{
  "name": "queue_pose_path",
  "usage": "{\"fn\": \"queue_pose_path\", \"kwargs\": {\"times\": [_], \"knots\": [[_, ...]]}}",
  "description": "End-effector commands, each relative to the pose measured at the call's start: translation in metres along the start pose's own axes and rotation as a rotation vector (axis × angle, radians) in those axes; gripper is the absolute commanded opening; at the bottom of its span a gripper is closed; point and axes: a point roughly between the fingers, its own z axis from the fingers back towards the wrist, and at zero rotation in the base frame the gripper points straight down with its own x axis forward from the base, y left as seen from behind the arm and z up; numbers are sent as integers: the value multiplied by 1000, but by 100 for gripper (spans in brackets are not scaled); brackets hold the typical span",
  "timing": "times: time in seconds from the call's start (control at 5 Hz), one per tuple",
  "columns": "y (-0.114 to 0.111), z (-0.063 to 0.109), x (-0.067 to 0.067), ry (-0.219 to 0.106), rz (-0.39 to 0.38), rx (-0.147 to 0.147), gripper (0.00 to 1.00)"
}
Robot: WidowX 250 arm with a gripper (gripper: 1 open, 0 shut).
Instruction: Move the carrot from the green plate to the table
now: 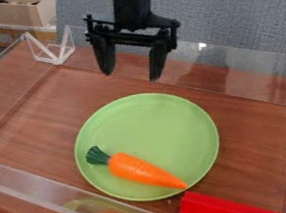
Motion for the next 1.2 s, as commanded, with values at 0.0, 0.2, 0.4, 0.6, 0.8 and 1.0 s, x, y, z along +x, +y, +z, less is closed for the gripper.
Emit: {"fn": "queue_pose_path", "kwargs": {"times": [0.0, 0.2, 0.4, 0.6, 0.8, 1.0], "knots": [[-3, 18, 1, -24, -28, -32, 100], [8, 2, 0, -8, -64, -23, 100], [17, -9, 0, -4, -98, -17, 100], [-1, -9, 14, -15, -106, -22, 100], [-23, -6, 27, -29, -120, -33, 100], [-13, 8, 20, -35, -127, -28, 100]]}}
